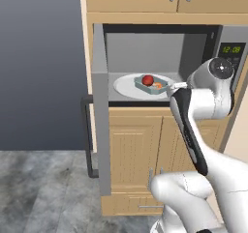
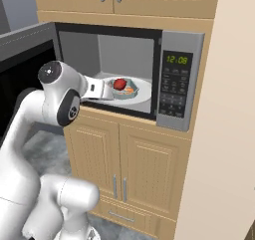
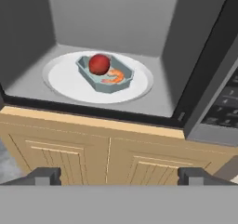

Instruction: Place the tupperware containing the shrimp and onion meal in the microwave. Close the microwave door and press the start button to reheat the meal.

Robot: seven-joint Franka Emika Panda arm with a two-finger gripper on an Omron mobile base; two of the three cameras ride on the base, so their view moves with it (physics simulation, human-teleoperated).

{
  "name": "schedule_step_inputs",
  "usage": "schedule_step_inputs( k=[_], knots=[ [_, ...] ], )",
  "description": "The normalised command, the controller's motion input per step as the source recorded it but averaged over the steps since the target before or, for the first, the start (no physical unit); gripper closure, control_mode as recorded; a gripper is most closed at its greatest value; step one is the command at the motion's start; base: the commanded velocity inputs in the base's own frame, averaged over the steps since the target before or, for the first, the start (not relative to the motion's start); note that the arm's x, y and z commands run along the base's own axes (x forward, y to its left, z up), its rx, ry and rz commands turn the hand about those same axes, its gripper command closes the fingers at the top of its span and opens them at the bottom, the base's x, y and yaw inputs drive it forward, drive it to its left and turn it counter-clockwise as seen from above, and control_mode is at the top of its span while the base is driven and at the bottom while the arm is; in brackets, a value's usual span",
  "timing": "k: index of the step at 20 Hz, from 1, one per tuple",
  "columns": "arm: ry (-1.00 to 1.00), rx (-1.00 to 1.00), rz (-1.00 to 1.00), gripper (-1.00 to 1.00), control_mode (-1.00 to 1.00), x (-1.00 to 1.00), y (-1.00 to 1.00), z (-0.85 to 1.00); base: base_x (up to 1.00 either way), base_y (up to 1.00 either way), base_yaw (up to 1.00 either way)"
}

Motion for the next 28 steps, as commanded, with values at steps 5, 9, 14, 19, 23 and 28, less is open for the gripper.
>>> schedule_step_inputs(
  k=[5, 9, 14, 19, 23, 28],
  knots=[
    [0.00, -0.19, 0.15, -1.00, -1.00, -1.00, 0.33, 0.23, 0.00, 0.00, 0.00],
    [0.00, -0.11, 0.08, -1.00, -1.00, -1.00, 0.17, 0.33, 0.00, 0.00, 0.00],
    [0.01, -0.08, 0.07, -1.00, -1.00, -0.99, 0.23, 0.23, 0.00, 0.00, 0.00],
    [0.01, -0.16, 0.03, -1.00, -1.00, -0.78, 0.49, 0.16, 0.00, 0.00, 0.00],
    [0.00, -0.22, 0.00, -1.00, -1.00, -0.74, 0.66, 0.18, 0.00, 0.00, 0.00],
    [0.00, -0.27, 0.00, -1.00, -1.00, -0.62, 0.77, 0.02, 0.00, 0.00, 0.00]
  ],
)
